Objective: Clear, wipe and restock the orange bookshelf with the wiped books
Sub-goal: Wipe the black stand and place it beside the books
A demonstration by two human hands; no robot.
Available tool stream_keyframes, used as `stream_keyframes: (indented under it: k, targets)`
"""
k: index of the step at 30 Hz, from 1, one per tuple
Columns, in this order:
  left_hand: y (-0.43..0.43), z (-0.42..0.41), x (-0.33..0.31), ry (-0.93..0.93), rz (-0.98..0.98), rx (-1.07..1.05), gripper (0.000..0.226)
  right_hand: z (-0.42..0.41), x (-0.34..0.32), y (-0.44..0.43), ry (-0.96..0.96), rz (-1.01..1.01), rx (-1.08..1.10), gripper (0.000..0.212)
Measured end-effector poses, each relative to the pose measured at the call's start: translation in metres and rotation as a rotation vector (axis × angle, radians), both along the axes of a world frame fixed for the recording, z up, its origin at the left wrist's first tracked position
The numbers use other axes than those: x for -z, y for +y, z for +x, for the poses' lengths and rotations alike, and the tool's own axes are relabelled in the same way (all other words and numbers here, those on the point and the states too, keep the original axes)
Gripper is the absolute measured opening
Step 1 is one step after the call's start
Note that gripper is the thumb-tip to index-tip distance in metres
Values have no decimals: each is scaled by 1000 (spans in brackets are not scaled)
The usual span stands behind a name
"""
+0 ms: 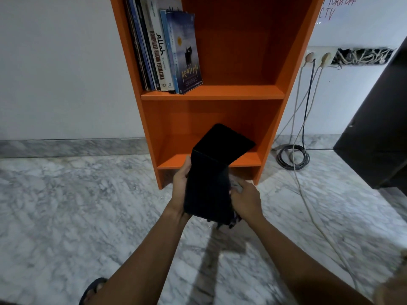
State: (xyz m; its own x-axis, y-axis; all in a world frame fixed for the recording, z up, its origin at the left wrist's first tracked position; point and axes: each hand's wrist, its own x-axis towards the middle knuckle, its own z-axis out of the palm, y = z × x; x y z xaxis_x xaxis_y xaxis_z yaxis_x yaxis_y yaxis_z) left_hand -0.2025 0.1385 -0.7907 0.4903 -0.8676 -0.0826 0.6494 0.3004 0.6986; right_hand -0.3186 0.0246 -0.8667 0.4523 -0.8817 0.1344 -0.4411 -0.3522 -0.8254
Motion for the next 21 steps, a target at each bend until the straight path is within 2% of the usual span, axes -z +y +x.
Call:
stream_keyframes:
  k: [2, 4, 6, 8, 10, 11, 13, 15, 16, 18, 21]
  targets:
    - [-3, 2, -6, -4, -4, -44, 47, -3, 2, -1, 0, 101, 114, 20]
    - [-8, 0, -12, -58, 72, -9, 33, 1, 1, 0, -132, 220, 146, 27]
    - [-17, -2, -9, -155, 187, 37, 24, 10, 5, -3, -225, 297, 98, 36]
    - [-23, -3, -4, -207, 240, 26, 29, 4, -13, 0, -296, 349, 33, 32]
    - [-23, 3, -4, -183, 247, 6, 28, -7, -31, 3, -343, 468, -45, 28]
    - [-20, 10, -1, -144, 239, -14, 29, -13, -35, 0, -319, 444, -96, 24]
    - [-15, 26, 3, -77, 217, -65, 34, -18, -34, -12, -300, 245, 18, 16]
    - [-10, 37, 7, -47, 216, -117, 35, -15, -38, -22, -344, 177, 101, 15]
    - [-8, 38, 10, -34, 220, -135, 35, -12, -44, -19, -375, 142, 65, 17]
    - [-8, 33, 13, -5, 216, -133, 33, -2, -59, -10, -369, -59, -66, 22]
    - [-15, 21, 12, -19, 263, -96, 41, 17, -67, 11, -112, -354, -273, 29]
